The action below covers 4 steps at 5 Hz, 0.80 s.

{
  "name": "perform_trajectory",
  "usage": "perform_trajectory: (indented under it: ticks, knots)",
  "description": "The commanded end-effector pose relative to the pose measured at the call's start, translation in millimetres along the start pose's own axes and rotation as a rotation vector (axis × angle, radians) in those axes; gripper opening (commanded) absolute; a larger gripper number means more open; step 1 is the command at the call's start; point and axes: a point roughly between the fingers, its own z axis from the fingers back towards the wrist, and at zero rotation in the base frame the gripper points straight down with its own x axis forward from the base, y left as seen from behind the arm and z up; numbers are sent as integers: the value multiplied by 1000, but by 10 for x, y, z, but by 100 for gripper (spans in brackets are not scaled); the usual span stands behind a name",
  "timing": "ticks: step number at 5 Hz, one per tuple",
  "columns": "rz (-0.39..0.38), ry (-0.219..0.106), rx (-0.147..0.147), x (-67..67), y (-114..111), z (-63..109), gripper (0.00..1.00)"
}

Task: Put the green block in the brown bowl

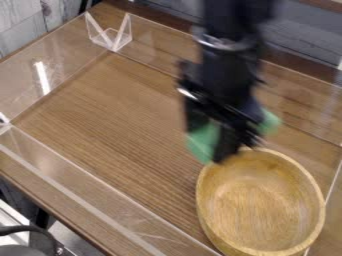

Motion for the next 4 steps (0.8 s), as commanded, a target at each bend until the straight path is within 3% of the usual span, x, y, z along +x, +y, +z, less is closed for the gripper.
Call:
perform_trajectory:
  ticks: [1, 2, 4]
  knots:
    - [-89, -58, 14, 300, -427, 68, 0]
    - [-135, -60, 16, 363, -558, -76, 0]
    - [-59, -94, -2, 254, -289, 173, 0]
